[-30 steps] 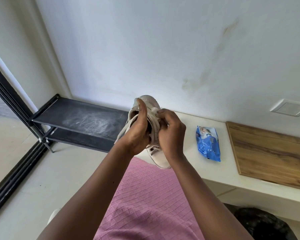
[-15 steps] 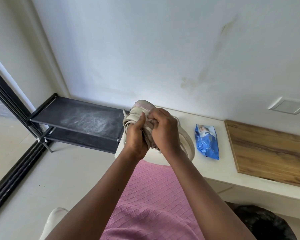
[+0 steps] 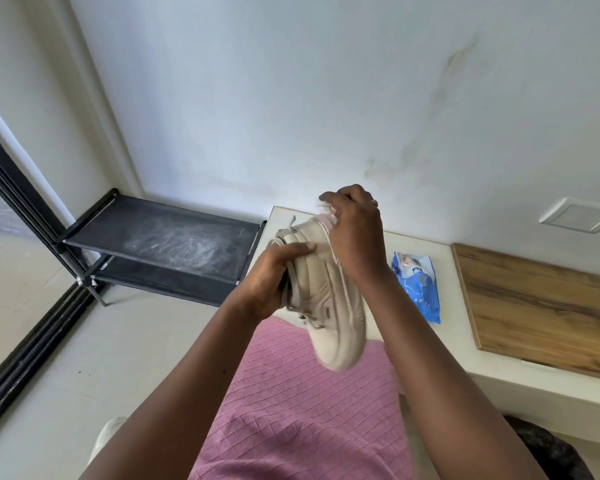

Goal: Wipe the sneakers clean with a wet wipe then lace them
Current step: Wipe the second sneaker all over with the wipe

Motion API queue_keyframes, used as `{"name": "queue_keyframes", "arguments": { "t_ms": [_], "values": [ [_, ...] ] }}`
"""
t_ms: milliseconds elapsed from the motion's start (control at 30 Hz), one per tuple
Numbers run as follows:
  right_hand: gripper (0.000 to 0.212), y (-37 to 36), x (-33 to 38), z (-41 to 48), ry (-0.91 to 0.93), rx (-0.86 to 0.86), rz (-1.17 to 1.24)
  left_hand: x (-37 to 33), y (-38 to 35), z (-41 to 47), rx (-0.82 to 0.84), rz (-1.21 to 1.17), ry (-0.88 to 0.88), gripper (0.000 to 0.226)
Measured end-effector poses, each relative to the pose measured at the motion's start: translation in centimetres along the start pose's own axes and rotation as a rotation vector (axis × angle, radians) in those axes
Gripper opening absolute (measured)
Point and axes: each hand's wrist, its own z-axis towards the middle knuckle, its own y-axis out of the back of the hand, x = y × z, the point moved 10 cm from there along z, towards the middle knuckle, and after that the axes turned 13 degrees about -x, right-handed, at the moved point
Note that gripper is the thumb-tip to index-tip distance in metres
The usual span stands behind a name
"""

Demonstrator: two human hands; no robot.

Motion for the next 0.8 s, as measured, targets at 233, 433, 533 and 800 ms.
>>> {"name": "queue_keyframes", "arguments": {
  "t_ms": [233, 433, 533, 800],
  "values": [
    [0.026, -2.3, -3.6, -2.4, -0.398, 0.396, 0.225, -0.4, 0.1, 0.4, 0.038, 0.361, -0.012, 0.037],
    [0.023, -2.0, -4.6, -4.5, -0.531, 0.381, 0.251, 0.3, 0.4, 0.0, -0.048, 0.361, 0.206, 0.023],
    [0.017, -0.5, -2.7, -4.2, -0.361, 0.409, 0.192, -0.8, 1.0, 0.7, -0.098, 0.512, 0.074, 0.014],
    [0.036, 1.9, 1.1, -4.2, -0.053, 0.286, 0.173, -4.2, 2.0, 0.7, -0.395, 0.582, -0.247, 0.029]
  ]
}}
